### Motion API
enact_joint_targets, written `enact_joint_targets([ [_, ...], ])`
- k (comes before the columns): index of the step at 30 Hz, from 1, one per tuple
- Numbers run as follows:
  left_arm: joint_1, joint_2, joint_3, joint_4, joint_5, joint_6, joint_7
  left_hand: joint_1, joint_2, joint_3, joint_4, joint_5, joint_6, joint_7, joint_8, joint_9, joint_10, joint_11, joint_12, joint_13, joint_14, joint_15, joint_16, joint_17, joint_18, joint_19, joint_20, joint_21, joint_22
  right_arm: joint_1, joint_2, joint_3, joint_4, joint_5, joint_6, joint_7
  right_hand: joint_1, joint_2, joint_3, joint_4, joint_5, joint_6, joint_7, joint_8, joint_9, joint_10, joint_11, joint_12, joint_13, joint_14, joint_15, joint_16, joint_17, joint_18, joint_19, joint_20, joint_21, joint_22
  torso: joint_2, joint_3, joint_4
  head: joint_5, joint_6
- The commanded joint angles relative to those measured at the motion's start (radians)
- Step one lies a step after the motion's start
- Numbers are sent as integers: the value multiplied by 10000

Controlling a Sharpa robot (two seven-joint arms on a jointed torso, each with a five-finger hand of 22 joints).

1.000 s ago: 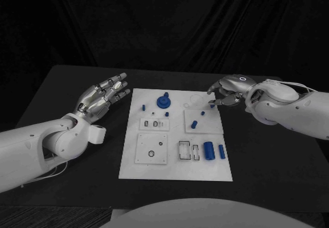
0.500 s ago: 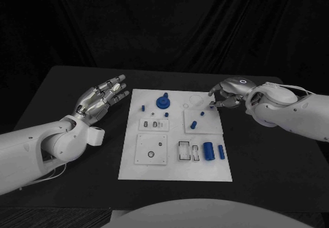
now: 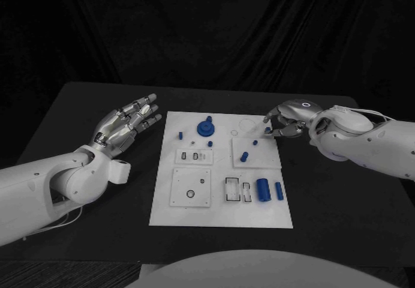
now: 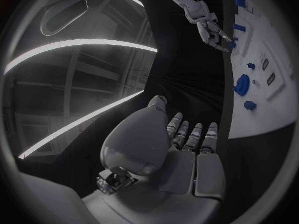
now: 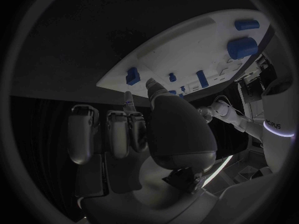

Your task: Assemble the parts on the task board

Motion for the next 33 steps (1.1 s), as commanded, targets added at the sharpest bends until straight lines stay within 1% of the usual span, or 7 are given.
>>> enact_joint_targets([
  [1, -15, 5, 9, 12, -7, 142, 1426, 94, -27, 64, -18, 33, -59, 41, -52, -11, 15, 52, 25, 9, 0, 39, 37, 14, 13, 35, 49, 60, 9, -40, 11, 4, -49, -20, -46, -161, 36, -101, -37, 157, -154, -41, 35, -48, 22, 1029, -38, 25, 2634, 949, -4, -34, 2294, -139, 365, -12, -60, 2052, 12, -6, -2, 0, -16],
  [7, -24, 21, 9, -11, -7, 162, 1410, 94, -27, 64, -18, 33, -59, 41, -52, -11, 15, 52, 25, 9, 0, 39, 37, 14, 13, 35, 49, 60, 9, -69, 18, 4, -79, -20, -26, -145, 135, -278, -123, 529, -451, -70, 27, -63, 47, 1029, -44, 25, 2634, 950, -6, -33, 2297, -139, 368, -13, -71, 2062, 7, 3, -13, 8, -46],
  [16, -36, 31, 9, -22, -7, 189, 1394, 94, -27, 64, -18, 33, -59, 41, -52, -11, 15, 52, 25, 9, 0, 39, 37, 14, 13, 35, 49, 60, 9, -89, 22, 4, -135, -20, 140, -243, 323, -290, -111, 594, -380, -345, 21, -224, -14, 1029, -49, 25, 2634, 943, -16, -48, 2268, -125, 342, -20, -129, 2047, 9, 1, -11, 1, -47],
  [18, -39, 29, 9, -22, -7, 194, 1390, 94, -27, 64, -18, 33, -59, 41, -52, -11, 15, 52, 25, 9, 0, 39, 37, 14, 13, 35, 49, 60, 9, -91, 29, 4, -158, -20, 173, -251, 406, -238, -81, 582, -206, -374, 21, -248, -30, 1029, -46, 25, 2634, 945, -19, -44, 2275, -123, 338, -23, -140, 2047, 8, -2, -15, 0, -47],
  [19, -39, 29, 9, -23, -7, 195, 1389, 94, -27, 64, -18, 33, -59, 41, -52, -11, 15, 52, 25, 9, 0, 39, 37, 14, 13, 35, 49, 60, 9, -92, 30, 4, -163, -20, 178, -251, 471, -182, -55, 572, 92, -354, 20, -247, -36, 1029, -47, 25, 2634, 943, -20, -47, 2269, -125, 342, -24, -140, 2053, 8, -2, -16, 1, -47],
  [23, -43, 37, 9, -37, -7, 204, 1387, 95, -26, 77, -11, 28, -74, 39, -55, -13, 11, 58, 14, 7, -4, 38, 30, 13, 10, 36, 49, 61, 8, -94, 42, 4, -192, -20, 214, -256, 623, -82, -16, 520, 680, -239, 20, -207, -37, 1029, -48, 25, 2634, 946, -28, -42, 2279, -125, 345, -32, -150, 2063, 8, -3, -16, -7, -47],
  [33, -50, 30, 9, -61, -7, 220, 1372, 96, -26, 79, -10, 28, -97, 37, -59, -16, 10, 59, 16, 7, -2, 39, 35, 14, 10, 37, 49, 62, 8, -105, 46, 4, -221, -20, 242, -280, 797, 12, 17, 427, 1279, -41, 21, -127, -17, 1029, -45, 25, 2634, 944, -35, -46, 2273, -120, 338, -40, -186, 2070, 7, -2, -10, -7, -47],
])
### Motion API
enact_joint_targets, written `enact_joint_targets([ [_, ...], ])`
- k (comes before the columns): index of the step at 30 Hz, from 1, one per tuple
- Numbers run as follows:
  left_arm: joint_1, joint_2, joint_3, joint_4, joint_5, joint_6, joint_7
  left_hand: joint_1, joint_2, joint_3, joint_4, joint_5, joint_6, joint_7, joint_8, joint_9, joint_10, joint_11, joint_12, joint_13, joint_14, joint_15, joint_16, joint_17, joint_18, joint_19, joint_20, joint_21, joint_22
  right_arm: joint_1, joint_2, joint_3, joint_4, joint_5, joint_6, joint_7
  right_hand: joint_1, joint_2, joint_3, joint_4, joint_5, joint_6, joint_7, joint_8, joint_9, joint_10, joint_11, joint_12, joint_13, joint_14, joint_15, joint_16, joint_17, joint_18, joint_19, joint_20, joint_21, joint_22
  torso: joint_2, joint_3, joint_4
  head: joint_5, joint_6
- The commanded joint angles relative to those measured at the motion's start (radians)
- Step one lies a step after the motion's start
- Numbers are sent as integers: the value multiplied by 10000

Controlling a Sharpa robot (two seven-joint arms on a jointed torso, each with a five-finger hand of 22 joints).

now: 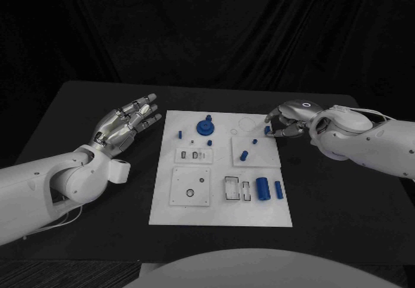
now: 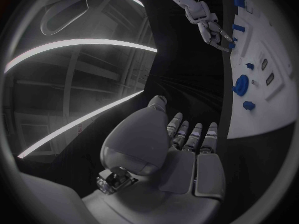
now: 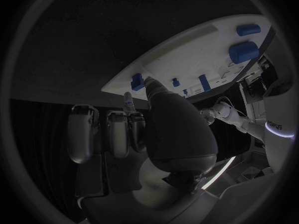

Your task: Assemble the parts on the task board

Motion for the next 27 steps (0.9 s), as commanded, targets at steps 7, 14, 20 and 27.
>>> enact_joint_targets([
  [7, -18, -11, 9, 4, -7, 147, 1361, 100, -28, 58, 18, 30, -67, -7, -61, -16, 7, 65, 14, 7, -2, 40, 36, 14, 8, 37, 49, 62, 8, -37, 8, 3, -15, -21, 74, -227, 140, 48, 27, -54, 179, 250, 9, 175, 65, 1029, -40, 25, 2634, 945, -35, -45, 2277, -117, 332, -40, -72, 2065, 0, -8, 3, 2, 2],
  [14, -25, -6, 9, -2, -7, 157, 1356, 100, -28, 58, 18, 30, -67, -7, -61, -16, 7, 65, 14, 7, -2, 40, 36, 14, 8, 37, 49, 62, 8, -44, 31, 3, -25, -21, 38, -236, 161, 75, 14, -84, 184, 531, 4, 366, 173, 1029, -43, 25, 2634, 944, -36, -47, 2272, -118, 337, -42, -77, 2075, -6, 4, 2, -5, 2],
  [20, -31, 8, 9, -3, -7, 179, 1345, 100, -28, 58, 18, 30, -67, -7, -61, -16, 7, 65, 14, 7, -2, 40, 36, 14, 8, 37, 49, 62, 8, -56, 70, 3, -72, -21, 28, -265, 159, 103, 9, -89, 181, 652, 7, 472, 232, 1029, -43, 25, 2634, 941, -37, -53, 2262, -114, 332, -43, -93, 2074, -4, 3, 2, -2, 2],
  [27, -36, 4, 9, -2, -7, 191, 1335, 100, -28, 58, 18, 30, -67, -7, -61, -16, 7, 65, 14, 7, -2, 40, 36, 14, 8, 37, 49, 62, 8, -113, 121, 3, -111, -21, 35, -276, 176, 137, 14, -109, 185, 759, 6, 571, 288, 1029, -42, 25, 2634, 939, -36, -58, 2252, -110, 324, -43, -114, 2070, 3, -3, 8, -8, 2],
])
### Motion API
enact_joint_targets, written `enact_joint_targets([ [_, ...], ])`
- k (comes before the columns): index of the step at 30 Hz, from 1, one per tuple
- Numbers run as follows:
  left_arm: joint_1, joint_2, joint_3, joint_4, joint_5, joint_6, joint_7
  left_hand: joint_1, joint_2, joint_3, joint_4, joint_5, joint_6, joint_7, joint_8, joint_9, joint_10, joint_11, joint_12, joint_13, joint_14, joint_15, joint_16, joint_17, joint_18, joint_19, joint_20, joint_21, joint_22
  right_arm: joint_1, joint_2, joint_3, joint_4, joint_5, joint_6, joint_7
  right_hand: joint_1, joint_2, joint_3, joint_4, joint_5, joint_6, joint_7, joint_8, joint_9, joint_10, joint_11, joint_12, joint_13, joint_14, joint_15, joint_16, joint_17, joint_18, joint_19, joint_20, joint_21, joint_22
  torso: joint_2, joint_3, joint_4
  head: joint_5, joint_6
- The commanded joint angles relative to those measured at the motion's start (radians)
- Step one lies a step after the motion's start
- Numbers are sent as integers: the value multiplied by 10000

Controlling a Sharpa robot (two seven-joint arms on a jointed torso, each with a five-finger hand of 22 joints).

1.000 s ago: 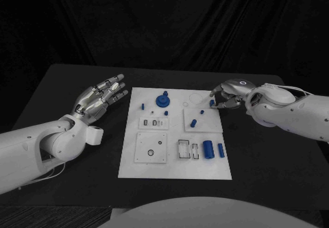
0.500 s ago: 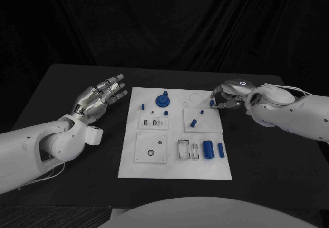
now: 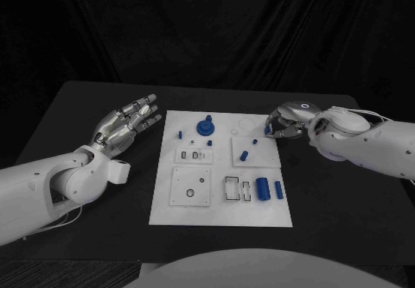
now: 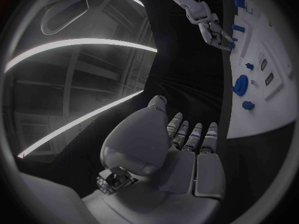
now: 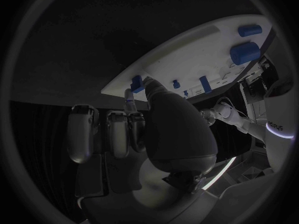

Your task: Assemble the parts on the task board

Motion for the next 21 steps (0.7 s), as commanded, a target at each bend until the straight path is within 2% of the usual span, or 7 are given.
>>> enact_joint_targets([
  [1, -14, 10, 9, 16, -7, 144, 1332, 100, -28, 59, 18, 30, -67, -7, -61, -17, 7, 65, 15, 8, -3, 41, 36, 14, 9, 37, 49, 62, 8, -56, 11, 3, -14, -22, 18, -213, 75, 55, -14, -80, 32, 77, 5, 64, 26, 1029, -42, 25, 2634, 939, -35, -58, 2252, -109, 323, -43, -42, 2073, 8, -5, 6, -8, -2],
  [13, -19, 21, 9, 16, -7, 61, 1268, 111, -30, 81, 18, 34, -73, -14, -63, -17, 5, 73, 32, 10, 4, 49, 56, 17, 4, 49, 51, 73, 14, -152, 79, 3, -49, -22, -148, -214, 316, 232, 88, -322, 347, 298, -33, 407, 242, 1029, -67, 25, 2634, 921, -65, -102, 2171, -84, 275, -64, -155, 2051, 3, -3, 4, -2, -2],
  [16, -21, 18, 9, 18, -7, 59, 1256, 111, -30, 81, 18, 34, -73, -14, -63, -17, 5, 73, 32, 10, 4, 49, 56, 17, 4, 49, 51, 73, 14, -158, 78, 3, -48, -21, -287, -230, 363, 289, 117, -368, 353, 340, -38, 470, 280, 1029, -73, 25, 2634, 916, -69, -114, 2149, -79, 266, -70, -176, 2046, 5, -4, 5, 6, -2],
  [18, -22, 15, 9, 19, -7, 63, 1248, 111, -30, 81, 18, 34, -73, -14, -63, -17, 5, 73, 32, 10, 4, 49, 56, 17, 4, 49, 51, 73, 14, -160, 71, 3, -40, -21, -446, -232, 446, 412, 176, -449, 349, 468, -56, 605, 355, 1029, -86, 25, 2634, 909, -80, -130, 2121, -73, 252, -79, -208, 2040, 5, -4, 6, 9, -2],
  [21, -24, 8, 9, 21, -7, 73, 1232, 113, -26, 88, 19, 37, -82, -13, -64, -18, 5, 77, 26, 9, 4, 52, 57, 17, 3, 49, 52, 73, 14, -162, 51, 3, -3, -21, -866, -200, 553, 532, 236, -557, 332, 628, -75, 764, 441, 1029, -90, 25, 2634, 901, -98, -152, 2082, -70, 246, -93, -227, 2039, 6, -4, 6, 22, -2],
])
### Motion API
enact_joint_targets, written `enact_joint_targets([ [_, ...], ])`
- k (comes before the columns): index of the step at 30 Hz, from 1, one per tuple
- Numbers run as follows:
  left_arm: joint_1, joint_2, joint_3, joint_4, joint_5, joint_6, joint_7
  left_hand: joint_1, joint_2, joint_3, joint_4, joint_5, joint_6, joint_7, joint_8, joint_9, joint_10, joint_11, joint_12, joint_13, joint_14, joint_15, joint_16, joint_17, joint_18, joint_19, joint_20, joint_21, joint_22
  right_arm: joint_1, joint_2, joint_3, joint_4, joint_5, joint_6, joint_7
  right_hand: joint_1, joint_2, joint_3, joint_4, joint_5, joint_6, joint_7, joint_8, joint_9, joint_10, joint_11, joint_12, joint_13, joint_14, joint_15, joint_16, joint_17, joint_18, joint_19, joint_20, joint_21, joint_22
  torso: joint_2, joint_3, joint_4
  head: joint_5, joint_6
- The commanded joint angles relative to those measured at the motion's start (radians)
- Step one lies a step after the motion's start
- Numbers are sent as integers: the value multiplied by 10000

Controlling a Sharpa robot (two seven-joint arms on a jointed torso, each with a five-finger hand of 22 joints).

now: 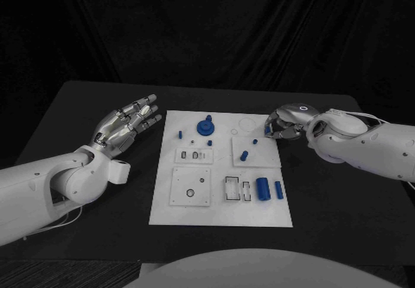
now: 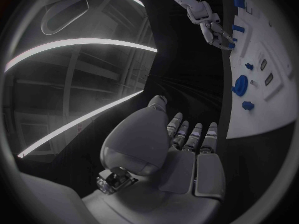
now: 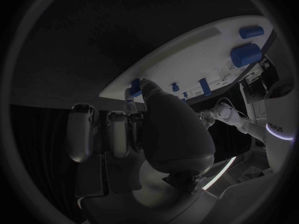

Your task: Assemble the parts on the task board

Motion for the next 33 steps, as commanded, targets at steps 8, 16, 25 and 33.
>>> enact_joint_targets([
  [8, -20, -9, 8, 23, -7, 91, 1196, 73, 14, 60, -9, 37, -82, -13, -64, -9, 5, 77, 27, 9, 5, 52, 58, 17, 3, 49, 52, 32, 14, -25, -143, 5, 355, 127, -1381, -130, 184, 173, 71, -301, 633, 146, 5, 322, 225, 1065, -38, 25, 2634, 908, -67, -131, 1979, -58, 219, -105, -125, 2032, 3, 2, -5, 43, -3],
  [16, -21, -25, 8, 27, -7, 82, 1162, 73, 14, 60, -9, 37, -82, -13, -64, -9, 5, 77, 27, 9, 5, 52, 58, 17, 3, 49, 52, 32, 14, 163, -251, 9, 1118, 172, -1651, -320, 199, 129, 69, -357, 743, 64, 47, 320, 235, 1065, -24, 25, 2634, 903, -34, -145, 1955, -48, 198, -88, -176, 2019, -3, -5, -22, 88, -3],
  [25, -22, 59, 8, -18, -7, 95, 1124, 78, 23, 76, -8, 40, -72, -9, -62, -8, 4, 80, 36, 10, 3, 55, 57, 17, 1, 53, 53, 36, 15, 550, -63, 12, 2392, 180, -778, -730, 235, 107, 95, -438, 821, -93, 100, 276, 226, 1065, 10, 25, 2634, 895, 10, -167, 1915, -32, 169, -54, -250, 1999, -8, -14, -12, 22, -3],
  [33, -22, 78, 8, -18, -7, 129, 1106, 81, 24, 83, -8, 43, -79, -9, -63, -8, 4, 82, 29, 9, 3, 55, 56, 16, 0, 52, 53, 34, 13, 551, 886, 12, 2587, 125, 302, -862, 211, 106, 111, -482, 831, -254, 156, 218, 205, 1065, 36, 25, 2634, 878, 47, -212, 1835, -2, 113, -24, -377, 1958, -16, -11, 13, 44, -3],
])
